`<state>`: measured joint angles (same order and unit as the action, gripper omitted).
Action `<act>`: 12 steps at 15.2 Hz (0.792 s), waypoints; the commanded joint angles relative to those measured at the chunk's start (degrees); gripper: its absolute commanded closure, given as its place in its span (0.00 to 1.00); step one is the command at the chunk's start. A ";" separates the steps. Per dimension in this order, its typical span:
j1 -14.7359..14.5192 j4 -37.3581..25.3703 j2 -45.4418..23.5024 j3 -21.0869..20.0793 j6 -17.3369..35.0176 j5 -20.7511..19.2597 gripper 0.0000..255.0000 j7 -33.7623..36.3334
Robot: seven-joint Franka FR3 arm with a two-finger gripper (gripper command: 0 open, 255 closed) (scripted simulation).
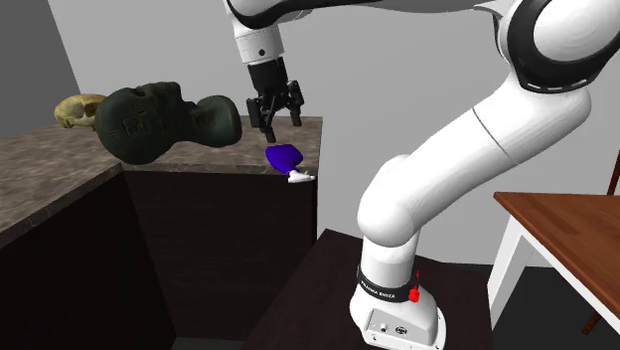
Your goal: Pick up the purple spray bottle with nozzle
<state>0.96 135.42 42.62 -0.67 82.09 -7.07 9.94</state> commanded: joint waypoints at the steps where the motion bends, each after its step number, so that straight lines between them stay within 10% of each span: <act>1: 0.00 0.00 0.00 0.00 0.00 0.00 0.00 0.00; 12: 8.12 15.98 -0.63 13.01 31.47 1.32 0.00 3.82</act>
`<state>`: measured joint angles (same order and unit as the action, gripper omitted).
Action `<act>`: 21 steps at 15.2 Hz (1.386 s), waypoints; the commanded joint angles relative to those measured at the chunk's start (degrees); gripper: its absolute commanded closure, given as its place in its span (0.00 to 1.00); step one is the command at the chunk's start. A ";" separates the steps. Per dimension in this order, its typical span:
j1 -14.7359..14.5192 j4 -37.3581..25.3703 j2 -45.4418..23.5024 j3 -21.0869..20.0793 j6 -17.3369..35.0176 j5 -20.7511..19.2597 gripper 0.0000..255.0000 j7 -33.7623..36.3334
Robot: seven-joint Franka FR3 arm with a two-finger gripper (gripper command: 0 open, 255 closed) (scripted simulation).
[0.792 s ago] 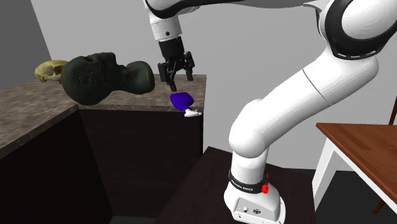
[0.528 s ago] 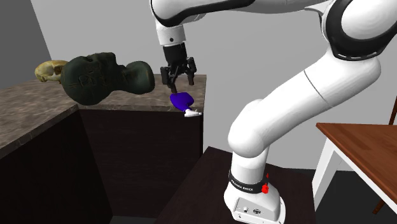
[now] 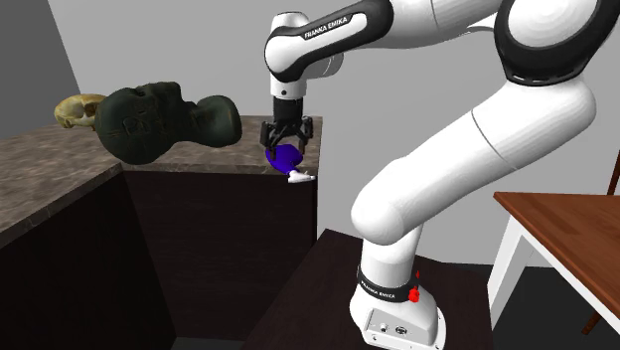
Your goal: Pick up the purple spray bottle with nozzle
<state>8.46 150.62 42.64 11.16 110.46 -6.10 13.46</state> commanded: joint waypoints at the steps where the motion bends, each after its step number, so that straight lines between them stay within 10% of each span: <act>1: 0.76 1.03 -0.80 1.47 3.80 0.42 0.00 0.31; 10: 0.95 5.81 -2.65 2.32 10.41 -0.11 0.00 0.06; 11: 0.91 5.71 -2.74 2.29 10.40 -0.08 1.00 0.08; 21: 0.93 5.22 -2.33 2.19 9.51 -0.04 1.00 0.09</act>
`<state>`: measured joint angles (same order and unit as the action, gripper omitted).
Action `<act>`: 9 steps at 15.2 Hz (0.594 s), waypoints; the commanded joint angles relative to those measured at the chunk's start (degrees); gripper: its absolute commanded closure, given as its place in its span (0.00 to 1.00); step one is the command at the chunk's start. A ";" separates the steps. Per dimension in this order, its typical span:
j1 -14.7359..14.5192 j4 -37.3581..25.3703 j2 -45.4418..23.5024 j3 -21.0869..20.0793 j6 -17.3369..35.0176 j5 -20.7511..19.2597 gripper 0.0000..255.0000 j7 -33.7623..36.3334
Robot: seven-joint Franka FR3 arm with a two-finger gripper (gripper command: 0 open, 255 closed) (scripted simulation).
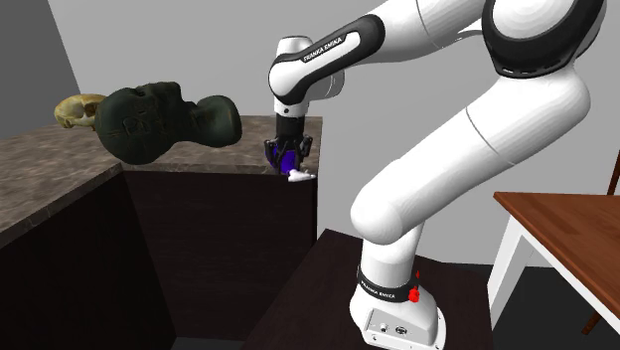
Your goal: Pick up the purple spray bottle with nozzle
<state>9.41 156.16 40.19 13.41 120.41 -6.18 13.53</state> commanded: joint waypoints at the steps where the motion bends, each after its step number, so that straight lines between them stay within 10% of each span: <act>1: -0.04 -0.93 0.40 -0.17 -1.33 0.11 1.00 0.06; 9: -0.26 -6.16 2.01 -1.03 -8.15 0.67 1.00 0.32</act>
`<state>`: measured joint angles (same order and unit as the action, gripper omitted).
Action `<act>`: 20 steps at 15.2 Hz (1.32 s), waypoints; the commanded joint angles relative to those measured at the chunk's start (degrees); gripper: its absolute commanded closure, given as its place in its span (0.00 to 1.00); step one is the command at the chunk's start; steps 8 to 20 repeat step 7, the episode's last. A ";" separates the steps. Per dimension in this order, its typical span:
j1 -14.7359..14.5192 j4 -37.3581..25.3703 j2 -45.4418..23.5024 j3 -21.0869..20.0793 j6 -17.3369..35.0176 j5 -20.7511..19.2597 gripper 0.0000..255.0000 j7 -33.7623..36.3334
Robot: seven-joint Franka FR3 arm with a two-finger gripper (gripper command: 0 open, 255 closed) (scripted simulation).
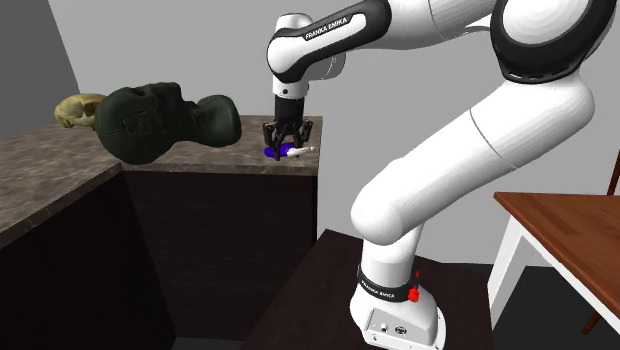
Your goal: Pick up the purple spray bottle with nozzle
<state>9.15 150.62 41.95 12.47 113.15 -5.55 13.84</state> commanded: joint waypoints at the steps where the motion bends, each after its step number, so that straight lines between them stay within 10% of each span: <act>1: -0.03 -1.32 0.37 -0.19 -1.71 0.12 1.00 0.04; 20: -0.18 -4.31 0.70 -0.57 -5.02 0.41 1.00 0.14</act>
